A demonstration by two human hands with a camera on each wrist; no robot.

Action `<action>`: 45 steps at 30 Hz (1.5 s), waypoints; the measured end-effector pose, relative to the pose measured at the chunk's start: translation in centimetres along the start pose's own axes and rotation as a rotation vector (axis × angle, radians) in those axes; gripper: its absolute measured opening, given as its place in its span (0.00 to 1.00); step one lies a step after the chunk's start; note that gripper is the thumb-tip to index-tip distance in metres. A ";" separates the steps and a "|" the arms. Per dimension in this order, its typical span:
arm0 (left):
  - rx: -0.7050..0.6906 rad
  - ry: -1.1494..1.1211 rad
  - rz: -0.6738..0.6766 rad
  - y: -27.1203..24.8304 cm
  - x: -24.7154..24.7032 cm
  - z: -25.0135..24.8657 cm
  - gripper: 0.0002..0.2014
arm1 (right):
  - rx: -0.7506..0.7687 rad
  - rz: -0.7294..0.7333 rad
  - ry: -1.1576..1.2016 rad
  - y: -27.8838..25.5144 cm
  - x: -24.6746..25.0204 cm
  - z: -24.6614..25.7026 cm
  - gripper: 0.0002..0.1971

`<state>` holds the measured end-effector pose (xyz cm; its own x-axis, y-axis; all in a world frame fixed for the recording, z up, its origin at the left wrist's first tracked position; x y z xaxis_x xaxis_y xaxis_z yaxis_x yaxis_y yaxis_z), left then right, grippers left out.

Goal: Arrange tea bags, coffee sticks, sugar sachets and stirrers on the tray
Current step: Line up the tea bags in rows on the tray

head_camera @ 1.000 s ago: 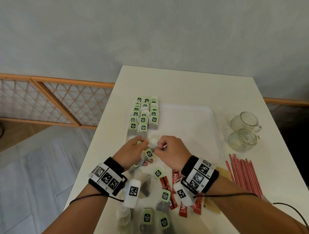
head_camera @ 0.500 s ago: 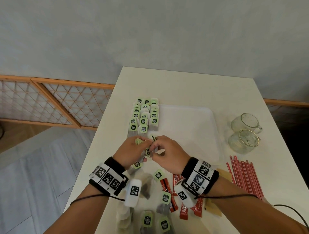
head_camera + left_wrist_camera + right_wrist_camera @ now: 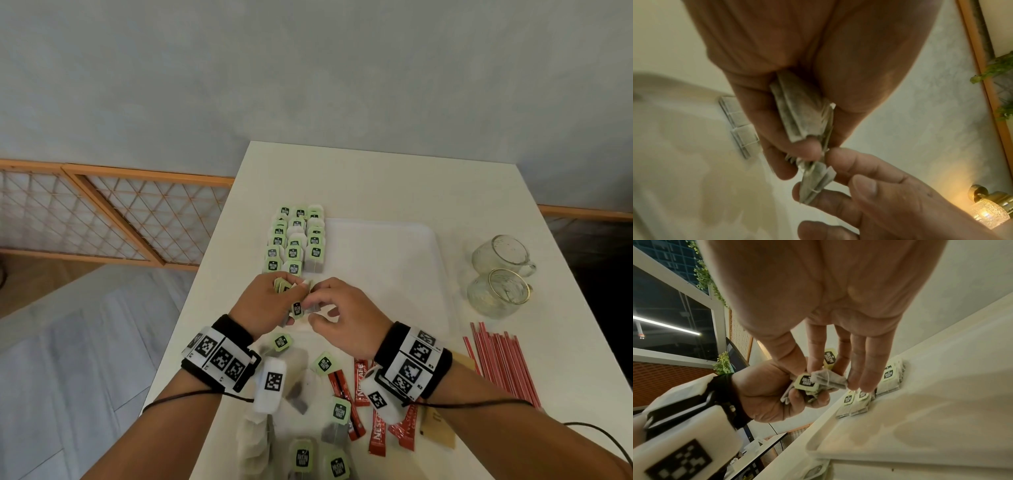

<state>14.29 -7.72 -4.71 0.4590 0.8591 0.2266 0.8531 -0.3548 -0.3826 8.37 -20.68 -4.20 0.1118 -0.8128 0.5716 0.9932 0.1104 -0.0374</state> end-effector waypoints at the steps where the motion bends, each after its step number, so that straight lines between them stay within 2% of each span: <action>1: -0.003 0.013 -0.006 0.2 0.1 0.1 0.10 | -0.002 -0.014 0.016 0.0 0.2 0.0 0.06; 5: -0.011 0.070 -0.020 0.5 0.5 -0.1 0.08 | -0.067 -0.076 0.107 0.4 1.5 -0.6 0.02; 9: -0.040 0.098 0.011 0.6 0.6 -0.5 0.06 | -0.175 -0.166 0.196 1.2 2.9 -2.3 0.05; 13: -0.064 0.102 0.061 0.9 0.4 -0.5 0.04 | -0.246 -0.029 0.270 1.8 2.0 -3.1 0.09; 16: -0.088 0.106 0.081 0.9 0.2 -0.7 0.05 | -0.250 0.058 0.271 1.9 1.3 -3.3 0.08; 20: -0.081 0.092 0.061 1.1 0.5 -0.4 0.04 | -0.265 0.048 0.269 2.2 1.4 -3.9 0.10; 28: -0.071 0.237 0.128 1.2 -0.4 0.6 0.07 | -0.259 -0.037 0.279 2.6 1.4 -4.2 0.06; 32: -0.057 0.263 0.156 1.3 -0.3 1.2 0.06 | -0.260 -0.073 0.252 2.6 1.3 -4.8 0.08; 36: -0.052 0.314 0.184 1.2 -0.7 1.5 0.03 | -0.276 -0.039 0.261 2.6 0.5 -4.9 0.06; 40: -0.015 0.336 0.153 1.6 -0.3 2.2 0.05 | -0.293 -0.017 0.280 2.9 0.0 -4.8 0.04; 45: 0.018 0.338 0.137 2.3 0.4 2.9 0.04 | -0.327 0.116 0.134 3.3 -0.8 -5.8 0.12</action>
<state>15.75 -7.16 -8.08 0.6271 0.6327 0.4544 0.7751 -0.4487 -0.4449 11.75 -22.96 -9.49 0.2065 -0.8756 0.4368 0.9291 0.0355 -0.3682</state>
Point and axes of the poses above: each hand's wrist, its own y-axis towards the middle knuckle, its own x-axis out of the back of the hand, z = x × y, the point moved 8 cm from there along y, towards the middle knuckle
